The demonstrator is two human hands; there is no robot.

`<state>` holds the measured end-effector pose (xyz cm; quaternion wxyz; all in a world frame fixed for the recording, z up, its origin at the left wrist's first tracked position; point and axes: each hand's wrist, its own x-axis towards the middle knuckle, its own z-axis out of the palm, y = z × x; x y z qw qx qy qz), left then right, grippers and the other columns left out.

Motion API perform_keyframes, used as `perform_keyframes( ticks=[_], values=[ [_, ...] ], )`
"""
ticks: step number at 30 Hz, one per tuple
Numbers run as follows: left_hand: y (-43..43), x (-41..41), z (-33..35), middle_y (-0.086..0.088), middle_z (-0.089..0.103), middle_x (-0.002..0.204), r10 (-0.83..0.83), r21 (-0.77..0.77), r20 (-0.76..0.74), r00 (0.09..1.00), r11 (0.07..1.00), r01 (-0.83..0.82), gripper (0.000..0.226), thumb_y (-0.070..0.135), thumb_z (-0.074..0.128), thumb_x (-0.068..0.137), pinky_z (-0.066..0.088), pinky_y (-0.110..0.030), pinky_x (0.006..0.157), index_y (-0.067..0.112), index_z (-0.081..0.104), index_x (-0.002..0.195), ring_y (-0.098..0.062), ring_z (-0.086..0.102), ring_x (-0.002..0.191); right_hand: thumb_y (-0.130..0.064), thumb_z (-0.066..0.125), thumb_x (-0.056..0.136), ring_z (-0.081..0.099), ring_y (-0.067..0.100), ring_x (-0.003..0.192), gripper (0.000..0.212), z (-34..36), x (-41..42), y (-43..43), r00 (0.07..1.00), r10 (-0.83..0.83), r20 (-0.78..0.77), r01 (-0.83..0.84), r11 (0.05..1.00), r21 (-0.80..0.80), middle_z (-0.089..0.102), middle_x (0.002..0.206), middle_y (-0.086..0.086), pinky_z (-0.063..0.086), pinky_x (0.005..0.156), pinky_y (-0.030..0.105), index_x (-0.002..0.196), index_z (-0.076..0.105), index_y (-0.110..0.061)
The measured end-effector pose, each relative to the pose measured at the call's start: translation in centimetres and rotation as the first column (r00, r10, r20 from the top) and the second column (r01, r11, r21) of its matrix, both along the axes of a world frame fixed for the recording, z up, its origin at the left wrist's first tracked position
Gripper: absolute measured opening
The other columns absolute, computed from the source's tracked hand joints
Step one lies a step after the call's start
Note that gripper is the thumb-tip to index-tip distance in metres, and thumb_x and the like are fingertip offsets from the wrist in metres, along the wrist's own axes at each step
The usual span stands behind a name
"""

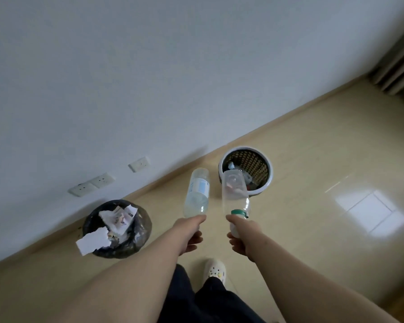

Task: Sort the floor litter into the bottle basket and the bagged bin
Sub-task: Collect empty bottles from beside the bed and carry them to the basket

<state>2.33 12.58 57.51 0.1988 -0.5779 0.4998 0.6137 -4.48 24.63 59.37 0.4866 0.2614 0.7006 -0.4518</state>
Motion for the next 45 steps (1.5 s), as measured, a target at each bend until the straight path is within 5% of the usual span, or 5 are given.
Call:
perform_keyframes(
  ticks=[11, 20, 31, 38, 45],
  values=[
    [-1.5, -18.6, -4.2, -0.002, 0.051, 0.065, -0.225, 0.053, 0.070, 0.972, 0.974, 0.222, 0.030, 0.040, 0.059, 0.086, 0.042, -0.022, 0.055, 0.011, 0.052, 0.081, -0.013, 0.051, 0.055, -0.032, 0.058, 0.090, 0.045, 0.012, 0.052, 0.026, -3.6, -15.5, 0.3, 0.974, -0.208, 0.091, 0.201, 0.976, 0.079, 0.052, 0.067, 0.007, 0.039, 0.053, 0.022, 0.083, 0.047, -0.009],
    [-2.2, -28.9, -9.3, -0.003, 0.053, 0.066, -0.212, 0.005, 0.160, 0.964, 0.977, 0.214, 0.024, 0.038, 0.060, 0.086, 0.039, -0.021, 0.054, 0.018, 0.050, 0.077, -0.013, 0.052, 0.054, -0.036, 0.061, 0.085, 0.043, 0.013, 0.039, 0.027, -10.9, -26.0, -1.6, 0.925, -0.299, 0.233, 0.288, 0.954, 0.080, 0.053, 0.062, 0.006, 0.038, 0.043, 0.021, 0.090, 0.053, -0.011],
    [2.5, -38.1, -21.0, -0.002, 0.056, 0.075, -0.086, -0.030, 0.257, 0.963, 0.995, 0.097, 0.033, 0.038, 0.061, 0.086, 0.044, -0.028, 0.063, 0.011, 0.053, 0.105, -0.015, 0.057, 0.066, -0.033, 0.061, 0.084, 0.049, 0.016, 0.048, 0.025, -22.6, -36.3, 1.8, 0.972, -0.026, 0.233, -0.011, 0.987, 0.158, 0.053, 0.066, 0.006, 0.040, 0.051, 0.025, 0.081, 0.052, -0.010],
    [2.8, -40.6, -24.6, -0.003, 0.059, 0.082, -0.178, 0.011, 0.256, 0.950, 0.983, 0.181, 0.031, 0.027, 0.050, 0.092, 0.044, -0.032, 0.069, 0.010, 0.049, 0.119, -0.017, 0.057, 0.073, -0.030, 0.060, 0.086, 0.051, 0.017, 0.055, 0.046, -25.8, -38.7, 1.7, 0.954, 0.176, 0.243, -0.206, 0.973, 0.103, 0.056, 0.082, 0.008, 0.038, 0.049, 0.025, 0.121, 0.046, -0.004],
    [2.7, -40.7, -22.3, -0.002, 0.055, 0.079, -0.209, 0.085, 0.283, 0.936, 0.978, 0.193, 0.013, 0.024, 0.044, 0.097, 0.040, -0.031, 0.074, 0.014, 0.051, 0.099, -0.015, 0.053, 0.068, -0.024, 0.051, 0.090, 0.054, 0.018, 0.062, 0.021, -24.3, -38.2, 1.2, 0.934, 0.304, 0.187, -0.321, 0.945, 0.068, 0.056, 0.083, 0.007, 0.044, 0.063, 0.028, 0.103, 0.049, -0.008]
  ],
)
